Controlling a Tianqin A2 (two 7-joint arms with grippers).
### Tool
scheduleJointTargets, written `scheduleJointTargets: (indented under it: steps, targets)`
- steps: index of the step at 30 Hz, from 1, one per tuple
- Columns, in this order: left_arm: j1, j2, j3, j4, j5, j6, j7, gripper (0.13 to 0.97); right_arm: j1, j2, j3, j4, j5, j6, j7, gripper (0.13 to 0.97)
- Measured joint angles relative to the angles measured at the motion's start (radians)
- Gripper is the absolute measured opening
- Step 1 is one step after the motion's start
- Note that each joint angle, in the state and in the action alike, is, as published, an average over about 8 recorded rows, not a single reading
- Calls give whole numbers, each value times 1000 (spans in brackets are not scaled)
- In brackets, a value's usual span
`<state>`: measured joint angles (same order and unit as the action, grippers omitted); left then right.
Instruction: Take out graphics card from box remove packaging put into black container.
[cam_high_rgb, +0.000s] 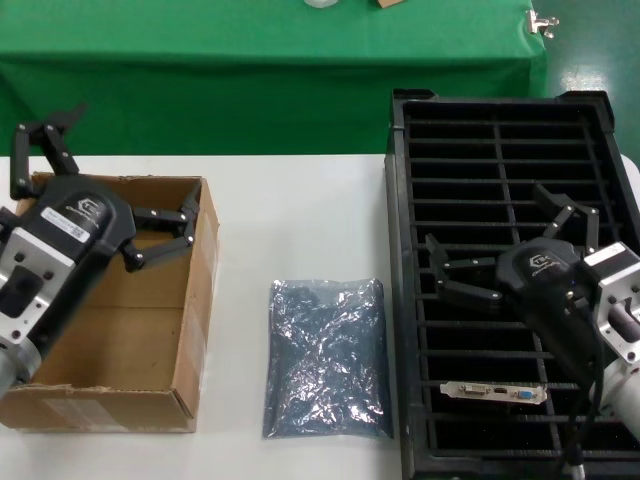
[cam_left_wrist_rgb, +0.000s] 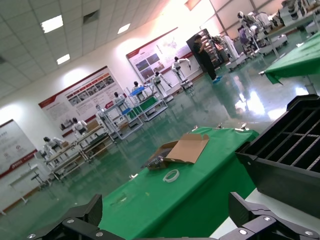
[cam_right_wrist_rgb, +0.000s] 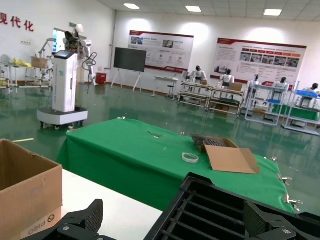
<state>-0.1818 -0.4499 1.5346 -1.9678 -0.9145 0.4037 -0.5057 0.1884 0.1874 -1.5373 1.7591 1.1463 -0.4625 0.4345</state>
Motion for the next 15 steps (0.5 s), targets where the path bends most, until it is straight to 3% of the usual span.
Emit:
scheduleJointTargets:
  steps: [7, 15]
  targets:
    - [21, 17, 7, 42, -100, -46, 57, 922, -21, 13, -7, -18, 74, 52, -49, 966]
    - [44, 37, 16, 90, -216, -98, 123, 943, -46, 27, -15, -39, 159, 112, -106, 966]
